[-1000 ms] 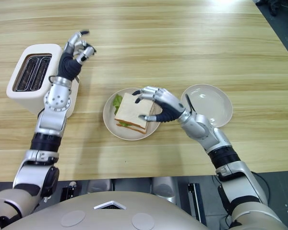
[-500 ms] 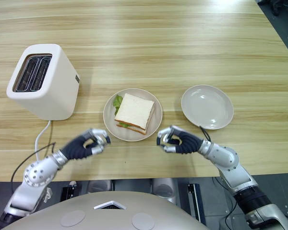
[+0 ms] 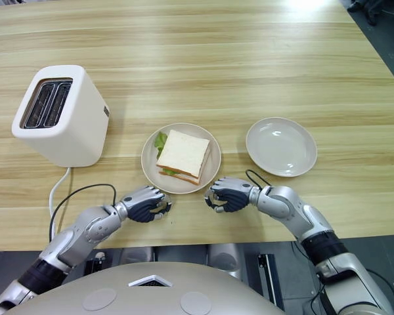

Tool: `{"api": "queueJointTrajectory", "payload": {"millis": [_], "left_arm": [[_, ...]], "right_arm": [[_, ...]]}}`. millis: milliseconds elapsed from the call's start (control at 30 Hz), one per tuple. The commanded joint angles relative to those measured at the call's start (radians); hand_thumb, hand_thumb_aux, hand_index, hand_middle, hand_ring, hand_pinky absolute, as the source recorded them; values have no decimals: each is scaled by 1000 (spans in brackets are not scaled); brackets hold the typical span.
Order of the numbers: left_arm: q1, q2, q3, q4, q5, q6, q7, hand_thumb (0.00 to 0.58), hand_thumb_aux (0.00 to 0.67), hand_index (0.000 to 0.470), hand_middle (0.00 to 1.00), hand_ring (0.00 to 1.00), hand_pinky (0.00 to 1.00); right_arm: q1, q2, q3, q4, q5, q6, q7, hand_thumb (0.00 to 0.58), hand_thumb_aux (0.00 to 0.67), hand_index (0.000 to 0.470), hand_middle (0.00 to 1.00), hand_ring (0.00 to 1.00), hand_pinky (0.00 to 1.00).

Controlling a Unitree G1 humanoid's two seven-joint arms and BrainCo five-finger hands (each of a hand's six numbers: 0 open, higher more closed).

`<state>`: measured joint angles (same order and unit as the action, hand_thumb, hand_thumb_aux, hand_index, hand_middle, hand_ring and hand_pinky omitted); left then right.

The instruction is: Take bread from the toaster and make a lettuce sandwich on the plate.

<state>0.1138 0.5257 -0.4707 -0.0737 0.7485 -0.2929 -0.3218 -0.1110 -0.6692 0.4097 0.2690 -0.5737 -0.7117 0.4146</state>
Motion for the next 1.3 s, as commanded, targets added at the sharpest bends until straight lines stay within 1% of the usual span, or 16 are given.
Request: {"api": "queueJointTrajectory", "payload": {"millis": [33, 200, 367, 467, 600, 767, 867, 933, 1033, 1067, 1100, 1133, 1167, 1200, 1300], "left_arm": [[-95, -15, -39, 176, 59, 15, 12, 580, 670, 460, 1000, 1000, 1000], [-280, -51, -43, 388, 55, 1, 80, 580, 670, 460, 1000, 1000, 1000], [-484, -86, -40, 673, 57, -14, 223, 580, 670, 460, 1000, 1000, 1000], [-597, -131, -43, 874, 31, -42, 283, 580, 670, 460, 1000, 1000, 1000], [-709, -188, -44, 1077, 15, -62, 355, 580, 670, 460, 1000, 1000, 1000], [-781, -243, -35, 1219, -13, -83, 409, 580, 670, 460, 1000, 1000, 1000], [-790, -258, -42, 1247, -25, -100, 426, 580, 670, 460, 1000, 1000, 1000], [-783, -253, -38, 1239, -33, -116, 435, 580, 670, 460, 1000, 1000, 1000], [-755, -224, -23, 1181, -54, -146, 463, 580, 670, 460, 1000, 1000, 1000], [-738, -211, -13, 1140, -65, -156, 472, 580, 670, 460, 1000, 1000, 1000], [-713, -197, -1, 1090, -80, -167, 478, 580, 670, 460, 1000, 1000, 1000], [-663, -181, 33, 992, -115, -179, 486, 288, 194, 133, 145, 145, 145], [-628, -171, 57, 924, -140, -184, 489, 288, 194, 133, 145, 145, 145], [-587, -164, 82, 847, -163, -181, 488, 0, 0, 0, 0, 0, 0], [-456, -175, 170, 615, -269, -163, 472, 0, 0, 0, 0, 0, 0]], "right_arm": [[-81, 47, 49, 85, -104, 30, -37, 580, 670, 460, 1000, 1000, 1000], [-232, 124, 106, 257, -182, 43, -93, 580, 670, 460, 1000, 1000, 1000], [-378, 197, 145, 465, -204, 63, -138, 580, 670, 460, 1000, 1000, 1000], [-482, 256, 169, 631, -226, 67, -217, 580, 670, 460, 1000, 1000, 1000], [-604, 327, 195, 852, -242, 86, -324, 580, 670, 460, 1000, 1000, 1000], [-680, 374, 199, 1000, -232, 118, -407, 580, 670, 460, 1000, 1000, 1000], [-694, 382, 199, 1034, -224, 117, -449, 580, 670, 460, 1000, 1000, 1000], [-693, 377, 198, 1034, -220, 94, -475, 580, 670, 460, 1000, 1000, 1000], [-680, 358, 196, 1013, -212, 8, -530, 580, 670, 460, 1000, 1000, 1000], [-671, 349, 188, 1000, -201, -38, -544, 579, 646, 444, 569, 569, 569], [-660, 339, 179, 985, -188, -88, -557, 491, 407, 280, 0, 0, 0], [-640, 322, 158, 952, -163, -153, -581, 0, 0, 0, 0, 0, 0], [-626, 311, 144, 930, -146, -195, -597, 0, 0, 0, 0, 0, 0], [-611, 300, 127, 903, -127, -232, -614, 0, 0, 0, 0, 0, 0], [-549, 284, 63, 797, -53, -319, -658, 0, 0, 0, 0, 0, 0]]}}
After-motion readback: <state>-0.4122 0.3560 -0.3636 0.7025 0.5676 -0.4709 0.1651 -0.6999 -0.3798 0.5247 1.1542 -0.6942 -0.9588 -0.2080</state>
